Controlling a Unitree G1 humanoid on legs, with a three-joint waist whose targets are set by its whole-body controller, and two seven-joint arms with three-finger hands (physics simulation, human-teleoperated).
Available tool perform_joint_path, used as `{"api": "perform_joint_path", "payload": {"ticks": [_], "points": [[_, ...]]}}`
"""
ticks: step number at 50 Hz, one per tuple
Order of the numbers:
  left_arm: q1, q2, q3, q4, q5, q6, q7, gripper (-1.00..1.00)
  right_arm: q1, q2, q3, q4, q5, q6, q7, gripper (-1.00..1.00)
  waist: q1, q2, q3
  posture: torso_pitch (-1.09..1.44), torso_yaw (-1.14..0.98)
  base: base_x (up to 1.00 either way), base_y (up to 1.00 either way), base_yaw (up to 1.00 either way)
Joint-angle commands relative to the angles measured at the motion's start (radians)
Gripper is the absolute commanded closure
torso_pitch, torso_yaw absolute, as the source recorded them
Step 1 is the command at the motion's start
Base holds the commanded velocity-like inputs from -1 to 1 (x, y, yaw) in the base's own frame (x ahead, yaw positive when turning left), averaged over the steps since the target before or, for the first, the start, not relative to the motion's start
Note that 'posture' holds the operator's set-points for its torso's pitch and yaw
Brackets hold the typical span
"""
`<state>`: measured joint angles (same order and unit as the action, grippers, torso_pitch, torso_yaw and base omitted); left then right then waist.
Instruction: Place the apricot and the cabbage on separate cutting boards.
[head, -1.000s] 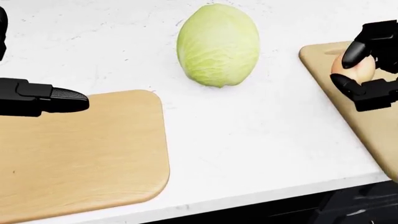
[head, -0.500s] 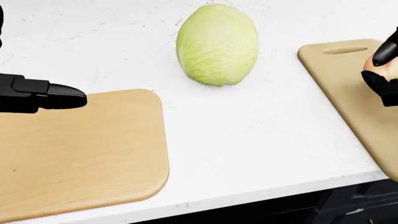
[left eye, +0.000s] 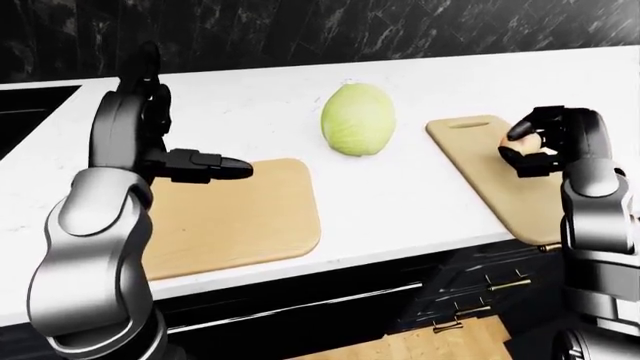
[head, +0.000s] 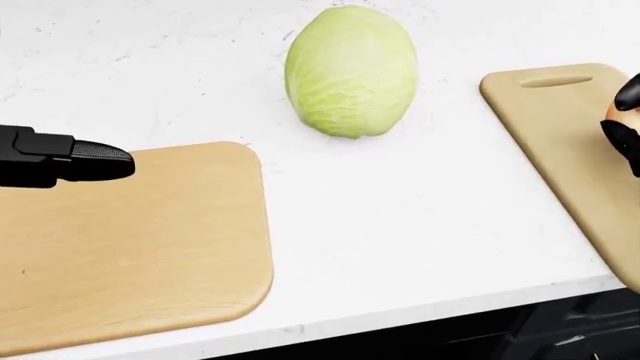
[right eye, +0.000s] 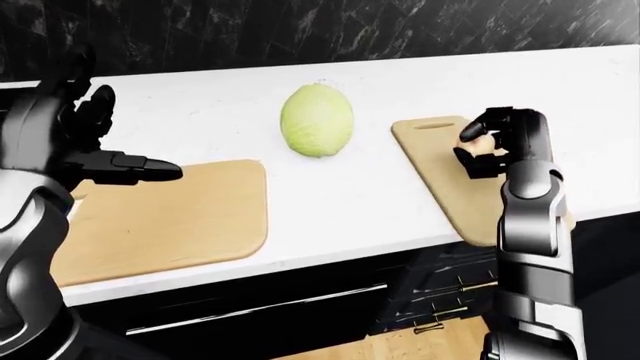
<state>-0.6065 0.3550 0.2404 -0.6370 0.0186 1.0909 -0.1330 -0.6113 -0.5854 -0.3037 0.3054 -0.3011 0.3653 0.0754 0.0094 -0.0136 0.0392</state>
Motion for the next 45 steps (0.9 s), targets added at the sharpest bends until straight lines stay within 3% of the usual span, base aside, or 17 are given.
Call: {"api": "perform_joint_path", "payload": {"ticks": [1, 32, 35, 37, 42, 44, 45], "points": [[-0.027, 0.011, 0.009, -0.022, 0.005, -0.030, 0.005, -1.00, -0.033, -0.023, -0.016, -0.039, -0.004, -0.027, -0.013, 0.55, 0.000, -0.004, -0.026, 0.00, 0.00, 0.00, 0.00, 0.00], [-0.039, 0.019, 0.010, -0.027, 0.008, -0.013, 0.003, -1.00, -0.030, -0.018, -0.013, -0.040, -0.012, -0.034, -0.005, -0.26, 0.001, -0.006, -0.026, 0.00, 0.00, 0.00, 0.00, 0.00], [-0.035, 0.018, 0.011, -0.029, 0.009, -0.015, 0.003, -1.00, -0.028, -0.019, -0.013, -0.035, -0.013, -0.043, -0.006, -0.40, 0.000, -0.006, -0.026, 0.00, 0.00, 0.00, 0.00, 0.00], [-0.033, 0.018, 0.011, -0.029, 0.009, -0.016, 0.002, -1.00, -0.024, -0.018, -0.014, -0.038, -0.013, -0.044, -0.005, -0.61, 0.000, -0.006, -0.026, 0.00, 0.00, 0.00, 0.00, 0.00], [-0.033, 0.019, 0.016, -0.035, 0.008, -0.012, 0.003, -1.00, -0.021, -0.015, -0.013, -0.047, -0.014, -0.042, -0.001, -0.78, 0.001, -0.007, -0.026, 0.00, 0.00, 0.00, 0.00, 0.00], [-0.033, 0.020, 0.016, -0.035, 0.008, -0.012, 0.003, -1.00, -0.021, -0.014, -0.012, -0.050, -0.016, -0.042, -0.001, -1.00, 0.001, -0.006, -0.026, 0.00, 0.00, 0.00, 0.00, 0.00], [-0.031, 0.019, 0.016, -0.035, 0.008, -0.014, 0.004, -1.00, -0.019, -0.011, -0.012, -0.059, -0.014, -0.037, 0.003, -1.00, 0.001, -0.006, -0.025, 0.00, 0.00, 0.00, 0.00, 0.00]]}}
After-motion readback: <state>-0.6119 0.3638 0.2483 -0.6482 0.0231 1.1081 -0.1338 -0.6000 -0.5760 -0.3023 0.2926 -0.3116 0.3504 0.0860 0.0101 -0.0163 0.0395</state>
